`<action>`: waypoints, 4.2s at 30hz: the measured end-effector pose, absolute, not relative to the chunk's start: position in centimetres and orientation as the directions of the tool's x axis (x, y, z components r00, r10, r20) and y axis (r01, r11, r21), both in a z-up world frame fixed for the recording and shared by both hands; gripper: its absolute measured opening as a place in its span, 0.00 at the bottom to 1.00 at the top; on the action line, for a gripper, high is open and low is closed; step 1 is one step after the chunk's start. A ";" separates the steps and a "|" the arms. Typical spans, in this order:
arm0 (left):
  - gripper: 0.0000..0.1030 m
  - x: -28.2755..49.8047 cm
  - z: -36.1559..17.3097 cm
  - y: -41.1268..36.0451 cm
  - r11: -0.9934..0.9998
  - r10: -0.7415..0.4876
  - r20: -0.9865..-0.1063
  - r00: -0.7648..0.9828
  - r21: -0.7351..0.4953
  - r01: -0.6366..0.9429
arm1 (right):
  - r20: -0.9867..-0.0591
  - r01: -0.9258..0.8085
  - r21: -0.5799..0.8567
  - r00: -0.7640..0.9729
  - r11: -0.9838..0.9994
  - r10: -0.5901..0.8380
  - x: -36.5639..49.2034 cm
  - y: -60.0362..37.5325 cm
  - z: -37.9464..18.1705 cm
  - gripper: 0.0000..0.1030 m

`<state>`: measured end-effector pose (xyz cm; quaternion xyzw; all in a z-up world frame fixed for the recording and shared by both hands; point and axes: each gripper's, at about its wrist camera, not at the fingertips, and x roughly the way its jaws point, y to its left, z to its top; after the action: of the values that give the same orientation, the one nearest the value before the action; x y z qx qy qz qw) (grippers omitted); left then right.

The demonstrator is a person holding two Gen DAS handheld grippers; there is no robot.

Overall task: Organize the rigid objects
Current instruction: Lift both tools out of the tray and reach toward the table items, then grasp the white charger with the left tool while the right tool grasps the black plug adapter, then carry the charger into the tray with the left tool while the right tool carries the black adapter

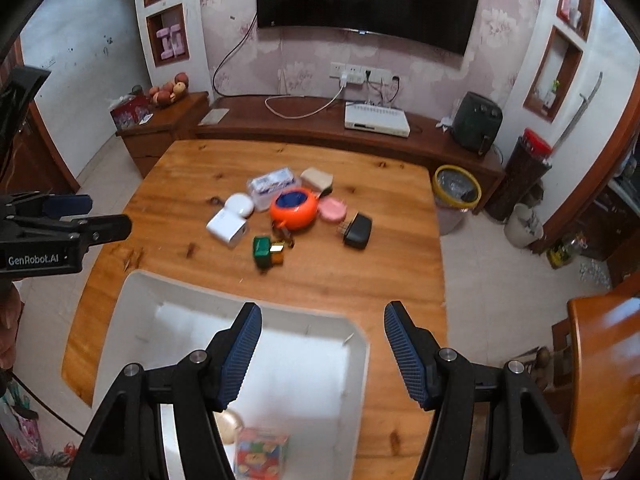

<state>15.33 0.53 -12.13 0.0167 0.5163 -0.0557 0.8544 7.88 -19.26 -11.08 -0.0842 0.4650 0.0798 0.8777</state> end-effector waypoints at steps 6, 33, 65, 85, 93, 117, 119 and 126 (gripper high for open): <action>0.80 18.8 -11.7 0.8 0.997 -0.078 -0.896 0.436 -0.061 0.054 | -0.833 -0.218 -0.089 0.551 0.972 0.047 12.0 -20.7 -10.6 0.63; 0.80 31.1 -26.9 -0.2 0.990 -0.027 -0.994 0.105 -0.012 0.144 | -0.955 0.088 0.221 0.223 0.971 0.197 32.7 -27.2 -25.3 0.63; 0.58 32.7 -32.7 -0.7 0.985 0.001 -0.999 0.046 0.009 0.175 | -0.975 0.180 0.196 0.145 0.964 0.171 33.8 -25.3 -29.8 0.35; 0.58 28.4 -25.9 -0.3 0.990 -0.015 -0.984 0.176 0.010 0.142 | -0.936 0.102 0.289 0.237 0.952 0.259 29.5 -24.6 -24.1 0.31; 0.58 23.6 -18.4 -0.6 0.980 -0.098 -0.955 0.279 -0.044 0.195 | -0.889 0.022 0.335 0.339 0.942 0.308 24.7 -23.2 -17.3 0.31; 0.58 10.4 -15.4 -3.3 0.951 -0.141 -0.937 0.319 -0.039 0.306 | -0.865 -0.208 0.331 0.323 0.920 0.384 4.8 -19.6 -13.4 0.31; 0.58 9.8 -16.5 -3.0 0.953 -0.138 -0.947 0.292 -0.047 0.299 | -0.870 -0.229 0.349 0.280 0.909 0.405 3.6 -19.0 -14.8 0.31; 0.58 8.1 -19.2 -2.4 0.956 -0.120 -0.963 0.243 -0.046 0.290 | -0.877 -0.305 0.416 0.114 0.857 0.466 0.2 -15.7 -19.8 0.32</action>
<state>8.08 -2.40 -19.24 0.0706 0.6011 -0.1303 0.7853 0.20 -15.73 -19.79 0.0659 0.6131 0.2593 0.7433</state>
